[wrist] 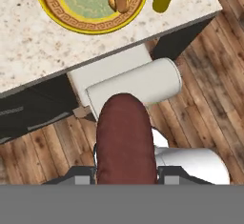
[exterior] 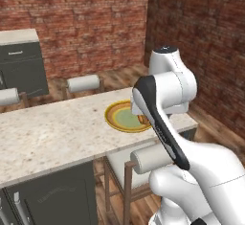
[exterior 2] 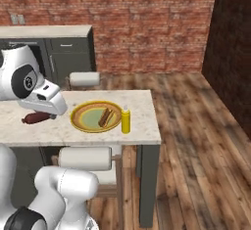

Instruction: Move the hot dog bun to the plate on the dining table and place the condiment next to that plate. Then navigate to the fridge and take the sausage and place it on the plate as well.

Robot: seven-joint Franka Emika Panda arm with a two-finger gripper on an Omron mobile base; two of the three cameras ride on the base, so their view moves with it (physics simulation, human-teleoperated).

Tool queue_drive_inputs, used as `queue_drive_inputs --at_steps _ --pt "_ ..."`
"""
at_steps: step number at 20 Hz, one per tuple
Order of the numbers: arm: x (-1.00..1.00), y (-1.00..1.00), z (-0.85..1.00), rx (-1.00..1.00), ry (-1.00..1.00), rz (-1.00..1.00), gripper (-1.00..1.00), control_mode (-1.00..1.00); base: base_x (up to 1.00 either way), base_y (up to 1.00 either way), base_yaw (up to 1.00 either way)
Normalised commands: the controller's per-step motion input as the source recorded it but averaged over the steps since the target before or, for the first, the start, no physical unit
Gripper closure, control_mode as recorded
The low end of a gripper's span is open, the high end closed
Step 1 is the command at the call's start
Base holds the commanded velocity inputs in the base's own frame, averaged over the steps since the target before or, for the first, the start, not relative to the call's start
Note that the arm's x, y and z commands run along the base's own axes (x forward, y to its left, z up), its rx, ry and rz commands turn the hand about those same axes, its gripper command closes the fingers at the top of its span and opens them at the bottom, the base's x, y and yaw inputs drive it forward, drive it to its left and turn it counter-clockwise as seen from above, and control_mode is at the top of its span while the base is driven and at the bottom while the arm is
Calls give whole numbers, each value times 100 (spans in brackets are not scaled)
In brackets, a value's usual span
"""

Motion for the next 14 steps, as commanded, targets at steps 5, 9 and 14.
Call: queue_drive_inputs --at_steps 5,9,14 --pt "79 10 0 -2 8 19 100 -100 19 0 8" --pt "100 22 -17 -8 2 8 100 -100 0 0 0" --pt "96 10 -79 -7 0 0 100 -100 0 0 0"
